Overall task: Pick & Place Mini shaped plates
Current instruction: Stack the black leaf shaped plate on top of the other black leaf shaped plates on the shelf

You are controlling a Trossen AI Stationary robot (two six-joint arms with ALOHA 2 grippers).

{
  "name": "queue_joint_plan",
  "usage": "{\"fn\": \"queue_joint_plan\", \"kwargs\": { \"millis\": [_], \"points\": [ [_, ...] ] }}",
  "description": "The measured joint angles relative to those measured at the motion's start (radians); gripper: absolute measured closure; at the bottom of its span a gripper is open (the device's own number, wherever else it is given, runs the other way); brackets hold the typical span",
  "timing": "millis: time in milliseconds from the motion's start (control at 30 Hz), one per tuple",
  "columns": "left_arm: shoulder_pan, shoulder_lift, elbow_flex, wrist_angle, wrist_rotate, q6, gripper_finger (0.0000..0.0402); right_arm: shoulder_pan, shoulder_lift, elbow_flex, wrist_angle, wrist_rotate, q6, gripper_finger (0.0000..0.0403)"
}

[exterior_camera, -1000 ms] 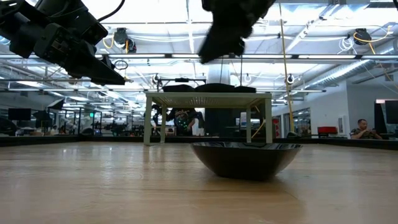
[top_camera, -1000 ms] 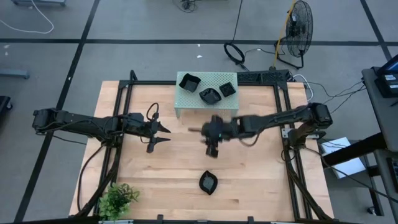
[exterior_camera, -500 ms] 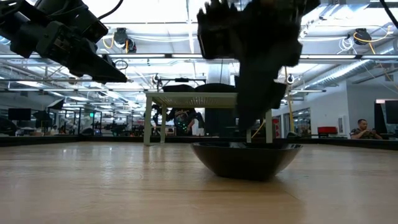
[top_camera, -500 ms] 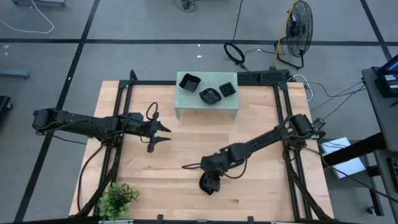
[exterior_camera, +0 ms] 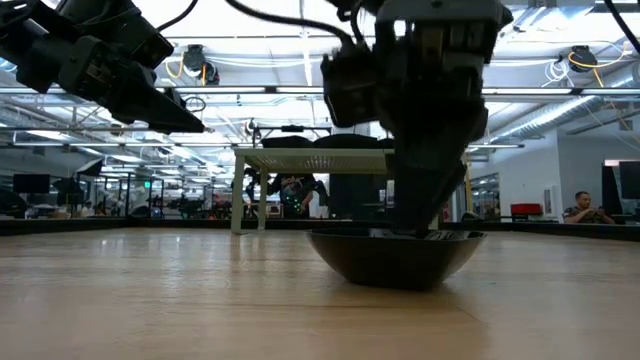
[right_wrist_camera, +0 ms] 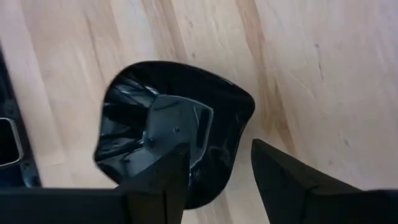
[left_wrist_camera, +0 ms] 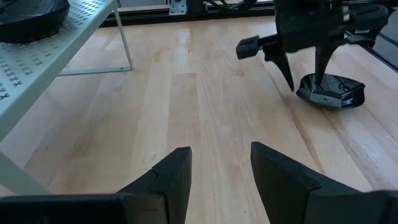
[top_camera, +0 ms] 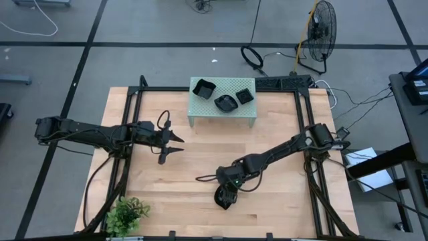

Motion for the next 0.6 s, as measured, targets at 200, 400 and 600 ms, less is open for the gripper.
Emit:
{"fn": "queue_joint_plan", "kwargs": {
  "millis": [200, 400, 600],
  "points": [
    [0.000, 0.000, 0.000, 0.000, 0.000, 0.000, 0.0231, 0.004, 0.018, -0.001, -0.003, -0.025, -0.017, 0.0266],
    [0.000, 0.000, 0.000, 0.000, 0.000, 0.001, 0.0231, 0.000, 0.008, 0.000, -0.039, 0.005, -0.125, 0.0335],
    [0.000, 0.000, 0.000, 0.000, 0.000, 0.004, 0.0231, -0.025, 0.005, 0.000, -0.141, 0.016, -0.197, 0.0395]
  ]
}}
